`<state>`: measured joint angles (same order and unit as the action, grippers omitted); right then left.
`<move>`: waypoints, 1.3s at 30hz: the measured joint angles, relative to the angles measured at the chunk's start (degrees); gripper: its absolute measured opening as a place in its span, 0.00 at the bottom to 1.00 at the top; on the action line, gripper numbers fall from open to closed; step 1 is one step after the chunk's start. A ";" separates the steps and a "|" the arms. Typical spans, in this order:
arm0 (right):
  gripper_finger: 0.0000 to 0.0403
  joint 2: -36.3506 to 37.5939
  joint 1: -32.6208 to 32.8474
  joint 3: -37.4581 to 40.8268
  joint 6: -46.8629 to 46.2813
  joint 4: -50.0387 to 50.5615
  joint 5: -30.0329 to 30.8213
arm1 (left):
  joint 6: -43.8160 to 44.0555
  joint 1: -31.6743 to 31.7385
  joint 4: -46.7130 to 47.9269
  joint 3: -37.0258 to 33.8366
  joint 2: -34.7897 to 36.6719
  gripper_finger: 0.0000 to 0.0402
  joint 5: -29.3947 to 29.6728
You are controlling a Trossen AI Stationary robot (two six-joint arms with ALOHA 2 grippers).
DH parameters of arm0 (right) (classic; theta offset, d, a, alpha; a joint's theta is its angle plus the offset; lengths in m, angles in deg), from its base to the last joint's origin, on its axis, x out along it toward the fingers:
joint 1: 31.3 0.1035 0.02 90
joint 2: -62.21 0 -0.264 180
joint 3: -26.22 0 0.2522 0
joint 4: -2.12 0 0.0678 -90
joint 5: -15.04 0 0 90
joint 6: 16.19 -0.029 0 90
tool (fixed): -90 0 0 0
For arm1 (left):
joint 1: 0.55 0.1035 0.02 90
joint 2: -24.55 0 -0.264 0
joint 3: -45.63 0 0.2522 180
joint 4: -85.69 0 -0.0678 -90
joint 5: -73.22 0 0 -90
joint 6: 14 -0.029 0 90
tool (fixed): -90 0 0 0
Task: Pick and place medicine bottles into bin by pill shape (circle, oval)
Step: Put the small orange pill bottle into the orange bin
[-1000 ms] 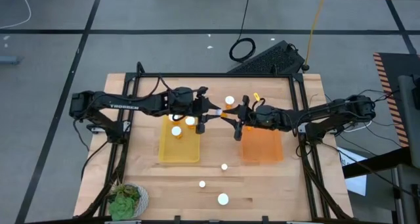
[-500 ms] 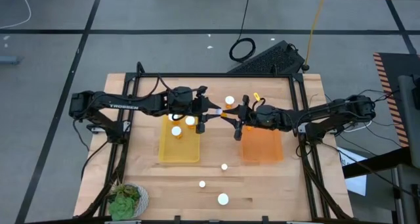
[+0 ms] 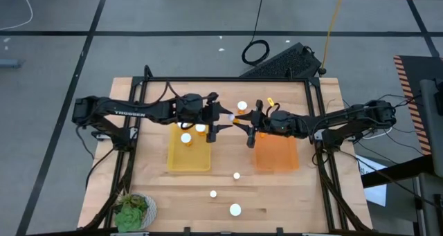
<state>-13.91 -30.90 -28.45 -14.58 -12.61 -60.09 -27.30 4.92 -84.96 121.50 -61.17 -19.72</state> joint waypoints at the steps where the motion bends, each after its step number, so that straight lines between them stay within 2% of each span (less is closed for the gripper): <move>1: 0.25 0.02 0.00 0.00 0.19 0.03 0.01 | -0.11 0.00 0.47 0.00 0.35 0.58 0.00; 11: 0.25 4.96 0.02 0.02 0.20 4.24 0.02 | -0.07 0.19 6.85 0.02 5.22 0.60 3.47; 17: 0.25 8.65 0.10 0.02 -1.36 5.36 -0.13 | 2.12 1.79 6.41 0.02 2.99 0.60 0.66; 22: 0.25 10.60 0.83 0.02 -2.80 4.68 -0.21 | 3.76 1.44 -1.74 0.02 -1.66 0.60 -4.27; 29: 0.25 10.52 1.20 0.02 -3.77 3.63 -0.54 | 8.67 0.76 -15.28 0.06 -7.31 0.60 -4.61; 33: 0.25 9.57 1.20 0.04 -3.96 2.59 -3.08 | 10.98 0.79 -18.49 0.00 -9.30 0.60 -4.69; 39: 0.25 9.20 1.22 0.04 -3.95 2.15 -3.10 | 10.93 0.79 -19.49 0.00 -9.29 0.59 -5.84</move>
<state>-4.70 -29.67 -28.41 -18.53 -10.46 -63.19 -16.37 5.71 -104.45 121.50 -70.47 -25.56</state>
